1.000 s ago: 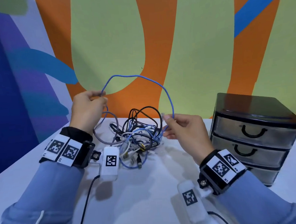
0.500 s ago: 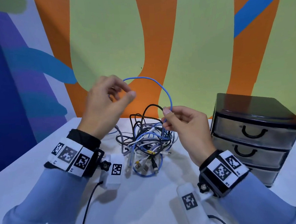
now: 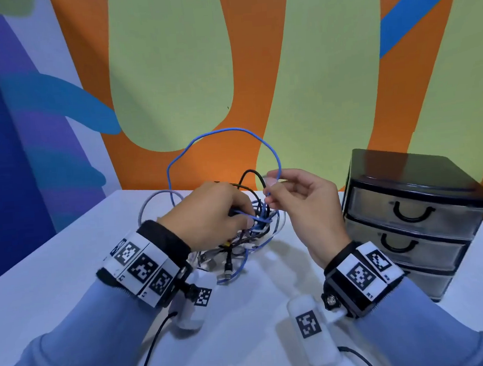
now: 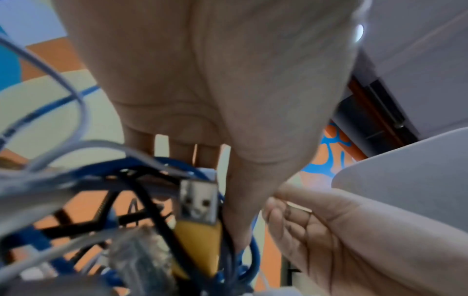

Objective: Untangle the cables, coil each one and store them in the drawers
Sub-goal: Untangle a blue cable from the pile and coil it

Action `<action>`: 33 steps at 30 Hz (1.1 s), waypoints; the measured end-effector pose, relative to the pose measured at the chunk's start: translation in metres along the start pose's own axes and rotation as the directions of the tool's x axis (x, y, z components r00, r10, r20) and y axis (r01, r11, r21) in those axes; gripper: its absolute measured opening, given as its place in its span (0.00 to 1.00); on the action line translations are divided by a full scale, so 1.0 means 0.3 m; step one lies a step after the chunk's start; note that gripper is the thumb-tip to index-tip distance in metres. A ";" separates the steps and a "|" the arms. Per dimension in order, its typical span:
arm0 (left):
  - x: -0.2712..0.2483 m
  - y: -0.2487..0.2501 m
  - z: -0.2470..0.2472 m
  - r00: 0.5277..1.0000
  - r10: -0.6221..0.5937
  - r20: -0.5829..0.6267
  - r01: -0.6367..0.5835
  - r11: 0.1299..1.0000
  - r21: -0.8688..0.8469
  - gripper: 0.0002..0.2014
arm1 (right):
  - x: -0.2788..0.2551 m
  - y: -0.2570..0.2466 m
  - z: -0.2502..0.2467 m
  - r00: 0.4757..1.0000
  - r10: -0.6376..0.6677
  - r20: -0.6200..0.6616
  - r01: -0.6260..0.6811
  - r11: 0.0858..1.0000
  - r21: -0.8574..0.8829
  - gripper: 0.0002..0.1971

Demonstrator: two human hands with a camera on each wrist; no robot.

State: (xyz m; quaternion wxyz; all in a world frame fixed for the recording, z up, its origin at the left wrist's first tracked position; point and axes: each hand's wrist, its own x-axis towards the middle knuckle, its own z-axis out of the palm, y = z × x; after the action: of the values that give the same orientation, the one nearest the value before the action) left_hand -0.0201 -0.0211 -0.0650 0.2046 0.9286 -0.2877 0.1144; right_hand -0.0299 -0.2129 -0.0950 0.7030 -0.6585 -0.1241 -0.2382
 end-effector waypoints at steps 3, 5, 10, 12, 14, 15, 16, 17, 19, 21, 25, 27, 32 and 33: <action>0.008 -0.012 -0.004 0.997 0.037 -0.066 -0.042 0.996 -0.079 0.03 | -0.001 0.012 -0.007 0.995 0.021 0.099 -0.007 0.990 -0.142 0.07; 0.012 -0.027 -0.008 0.992 0.053 -0.111 -0.068 0.988 -0.137 0.03 | -0.003 0.014 -0.008 0.993 0.038 0.116 -0.018 0.986 -0.165 0.06; 0.022 -0.039 0.004 0.981 0.061 -0.182 -0.104 0.966 -0.236 0.04 | 0.006 0.010 -0.019 0.991 0.091 0.102 -0.071 0.979 -0.189 0.05; 0.025 -0.046 0.005 0.979 0.039 -0.201 -0.098 0.950 -0.295 0.03 | 0.006 0.005 -0.019 0.987 0.088 0.132 -0.059 0.976 -0.209 0.06; 0.027 -0.050 0.001 0.978 0.029 -0.204 -0.099 0.935 -0.340 0.04 | 0.002 0.002 -0.012 0.980 0.073 0.186 -0.027 0.971 -0.239 0.10; 0.027 -0.050 -0.001 0.978 0.026 -0.209 -0.102 0.927 -0.361 0.04 | 0.003 0.003 -0.008 0.976 0.069 0.204 -0.017 0.969 -0.246 0.12; 0.026 -0.047 -0.004 0.975 0.021 -0.220 -0.107 0.917 -0.385 0.05 | 0.005 0.004 -0.004 0.975 0.066 0.211 -0.014 0.971 -0.238 0.15; 0.026 -0.046 -0.007 0.972 0.012 -0.235 -0.111 0.904 -0.413 0.05 | 0.006 0.005 -0.002 0.976 0.059 0.208 -0.011 0.975 -0.222 0.18; 0.028 -0.052 -0.010 0.963 -0.031 -0.269 -0.103 0.878 -0.468 0.04 | 0.000 0.000 0.001 0.983 0.011 0.185 0.028 0.979 -0.204 0.24; 0.028 -0.059 -0.015 0.948 -0.111 -0.298 -0.067 0.846 -0.529 0.03 | -0.003 -0.001 -0.004 0.992 -0.083 0.093 0.103 0.969 -0.225 0.25; 0.033 -0.074 -0.027 0.910 -0.299 -0.287 0.018 0.720 -0.694 0.04 | 0.007 0.045 -0.019 0.990 0.059 -0.127 -0.088 0.967 -0.237 0.14; 0.035 -0.078 -0.030 0.900 -0.341 -0.270 0.035 0.676 -0.736 0.04 | 0.004 0.069 -0.014 0.953 0.304 -0.008 -0.299 0.930 -0.216 0.10; 0.034 -0.075 -0.033 0.892 -0.378 -0.249 0.040 0.614 -0.788 0.04 | -0.025 0.075 0.004 0.899 0.384 0.209 -0.375 0.923 -0.086 0.13; 0.034 -0.072 -0.034 0.888 -0.388 -0.247 0.038 0.597 -0.802 0.04 | -0.025 0.078 0.002 0.903 0.376 0.208 -0.370 0.926 -0.072 0.12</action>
State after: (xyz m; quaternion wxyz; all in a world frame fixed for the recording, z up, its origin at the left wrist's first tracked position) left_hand -0.0003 -0.0052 -0.0594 0.6515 0.7317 -0.1450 0.1381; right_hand -0.0246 -0.2107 -0.1188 0.7075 -0.7028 -0.0684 -0.0277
